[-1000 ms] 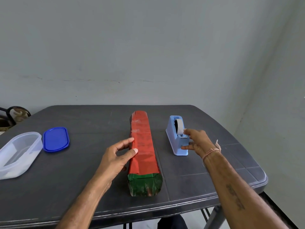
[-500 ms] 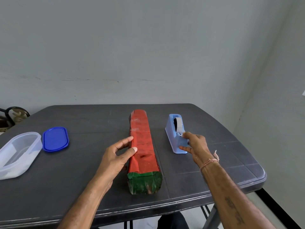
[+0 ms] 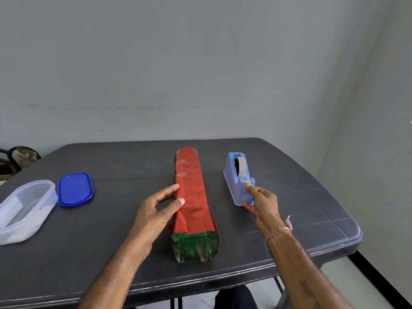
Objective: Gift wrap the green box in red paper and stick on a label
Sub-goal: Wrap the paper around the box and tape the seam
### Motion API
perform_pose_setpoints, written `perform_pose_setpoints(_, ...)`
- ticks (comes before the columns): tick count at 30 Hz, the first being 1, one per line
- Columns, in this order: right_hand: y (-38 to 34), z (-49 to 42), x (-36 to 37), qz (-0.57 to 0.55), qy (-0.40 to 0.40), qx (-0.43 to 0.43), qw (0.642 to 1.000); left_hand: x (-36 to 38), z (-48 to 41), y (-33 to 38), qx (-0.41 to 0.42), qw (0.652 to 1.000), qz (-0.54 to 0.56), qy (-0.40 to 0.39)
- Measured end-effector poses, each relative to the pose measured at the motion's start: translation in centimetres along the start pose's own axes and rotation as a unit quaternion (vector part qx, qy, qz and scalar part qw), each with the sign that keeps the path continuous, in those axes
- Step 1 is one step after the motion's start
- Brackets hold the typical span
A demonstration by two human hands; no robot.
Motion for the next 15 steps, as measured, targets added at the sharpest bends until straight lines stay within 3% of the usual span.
perform_pose_setpoints(15, 2.1, 0.0, -0.4, -0.053, 0.000, -0.039, 0.998, 0.5, 0.3, 0.5, 0.013, 1.000, 0.029, 0.003)
Point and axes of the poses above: each hand's wrist, its own z-axis away from the middle knuckle, its own x-axis out of the palm, y = z × x, the point moved 4 cm from there along -z, towards the middle knuckle, and after that the axes turned 8 degrees about -y, right-handed, at the moved point
